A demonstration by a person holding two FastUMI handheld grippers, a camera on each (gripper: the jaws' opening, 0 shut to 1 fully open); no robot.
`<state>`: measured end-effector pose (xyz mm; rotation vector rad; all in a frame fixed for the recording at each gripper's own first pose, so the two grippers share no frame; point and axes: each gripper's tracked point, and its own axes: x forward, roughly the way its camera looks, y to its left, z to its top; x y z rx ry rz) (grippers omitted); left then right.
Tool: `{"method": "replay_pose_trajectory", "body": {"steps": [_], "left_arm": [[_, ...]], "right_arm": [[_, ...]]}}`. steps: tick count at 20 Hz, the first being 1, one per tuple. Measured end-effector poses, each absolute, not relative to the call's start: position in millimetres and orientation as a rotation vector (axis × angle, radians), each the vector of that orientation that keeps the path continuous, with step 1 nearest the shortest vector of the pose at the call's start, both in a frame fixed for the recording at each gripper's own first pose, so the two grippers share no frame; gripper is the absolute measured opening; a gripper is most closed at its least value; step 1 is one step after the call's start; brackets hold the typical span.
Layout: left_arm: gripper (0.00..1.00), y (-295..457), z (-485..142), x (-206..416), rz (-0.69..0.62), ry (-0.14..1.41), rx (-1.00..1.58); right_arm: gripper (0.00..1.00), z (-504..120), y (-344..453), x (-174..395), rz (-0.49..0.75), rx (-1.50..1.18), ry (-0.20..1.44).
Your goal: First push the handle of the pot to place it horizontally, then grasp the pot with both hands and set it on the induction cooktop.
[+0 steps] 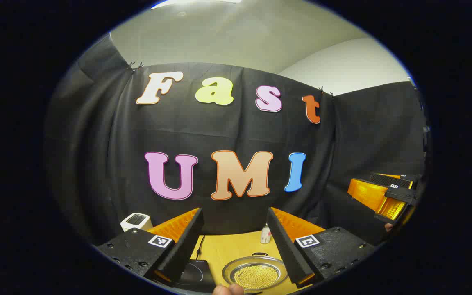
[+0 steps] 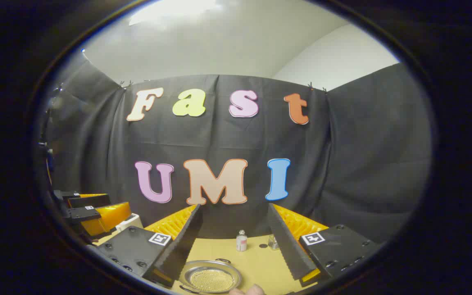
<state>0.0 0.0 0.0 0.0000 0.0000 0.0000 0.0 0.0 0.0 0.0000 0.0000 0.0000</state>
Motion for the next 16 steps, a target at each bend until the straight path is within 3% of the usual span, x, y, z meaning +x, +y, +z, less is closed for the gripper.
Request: {"method": "replay_pose_trajectory", "body": {"steps": [1,4,10,12,13,16], "left_arm": [[0.94,1,1,0,0.007,-0.002,0.001],[0.89,2,6,-3,0.025,-0.016,0.018],[0.94,12,12,-11,0.066,-0.027,0.036],[0.89,17,13,-11,0.083,-0.025,0.029],[0.94,19,15,-12,0.09,-0.028,0.026],[0.89,24,12,-11,0.107,-0.022,0.035]], "right_arm": [[0.98,1,1,0,0.006,0.002,-0.002],[0.98,3,-1,1,0.014,0.014,-0.005],[0.98,1,2,1,0.039,0.021,-0.001],[0.98,4,4,4,0.046,0.024,-0.003],[0.98,5,5,6,0.051,0.024,-0.007],[0.98,2,9,9,0.065,0.009,-0.002]]}}
